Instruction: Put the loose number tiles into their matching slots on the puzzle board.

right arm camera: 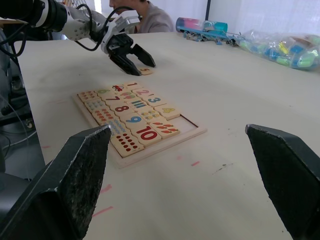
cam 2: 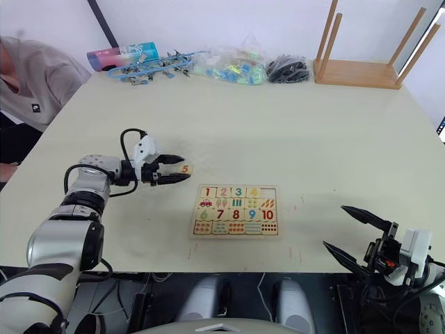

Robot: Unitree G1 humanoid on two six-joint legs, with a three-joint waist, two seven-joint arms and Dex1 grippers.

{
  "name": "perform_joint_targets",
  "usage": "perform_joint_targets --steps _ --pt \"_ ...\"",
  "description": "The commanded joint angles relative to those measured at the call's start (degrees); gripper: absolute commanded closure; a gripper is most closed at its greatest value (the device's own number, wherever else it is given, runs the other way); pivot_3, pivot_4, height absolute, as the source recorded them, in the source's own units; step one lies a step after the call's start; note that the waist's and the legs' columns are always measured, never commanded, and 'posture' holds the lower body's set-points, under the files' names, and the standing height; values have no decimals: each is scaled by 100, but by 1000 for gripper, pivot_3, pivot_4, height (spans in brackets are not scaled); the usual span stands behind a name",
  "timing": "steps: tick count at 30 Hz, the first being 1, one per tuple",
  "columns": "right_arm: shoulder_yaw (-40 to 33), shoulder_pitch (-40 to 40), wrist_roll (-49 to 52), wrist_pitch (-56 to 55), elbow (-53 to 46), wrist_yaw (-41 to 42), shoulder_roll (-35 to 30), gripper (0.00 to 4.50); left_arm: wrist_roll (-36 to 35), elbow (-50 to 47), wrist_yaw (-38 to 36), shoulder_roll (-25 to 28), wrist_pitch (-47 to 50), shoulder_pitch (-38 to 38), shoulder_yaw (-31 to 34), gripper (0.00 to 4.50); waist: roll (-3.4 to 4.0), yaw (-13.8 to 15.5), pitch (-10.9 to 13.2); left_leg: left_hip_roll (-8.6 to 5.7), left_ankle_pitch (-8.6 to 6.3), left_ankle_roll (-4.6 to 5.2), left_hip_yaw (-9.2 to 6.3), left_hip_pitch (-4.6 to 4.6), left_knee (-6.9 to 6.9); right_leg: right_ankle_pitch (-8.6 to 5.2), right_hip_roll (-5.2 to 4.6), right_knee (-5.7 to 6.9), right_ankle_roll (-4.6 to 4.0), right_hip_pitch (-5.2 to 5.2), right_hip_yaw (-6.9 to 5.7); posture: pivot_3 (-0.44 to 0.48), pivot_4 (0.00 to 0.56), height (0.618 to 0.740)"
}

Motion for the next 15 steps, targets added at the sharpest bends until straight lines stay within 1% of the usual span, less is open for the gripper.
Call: perform_joint_targets --steps 1,8,15 --pt "-87 3 4 -73 -108 -16 -61 0 206 74 57 8 -50 65 -123 1811 1 -6 -2 0 0 0 0 1 0 0 0 1 0 0 1 0 150 737" --pt "-114 -69 -9 -87 -39 7 -86 0 222 60 -87 7 -93 125 -157 1811 2 -6 -2 0 0 0 1 2 0 0 1 2 0 0 2 0 150 737" --pt "-97 -45 -24 -106 -25 18 -56 0 188 30 -342 155 -96 221 -142 1811 2 -17 -2 1 0 0 1 3 1 0 2 2 0 0 3 0 150 737"
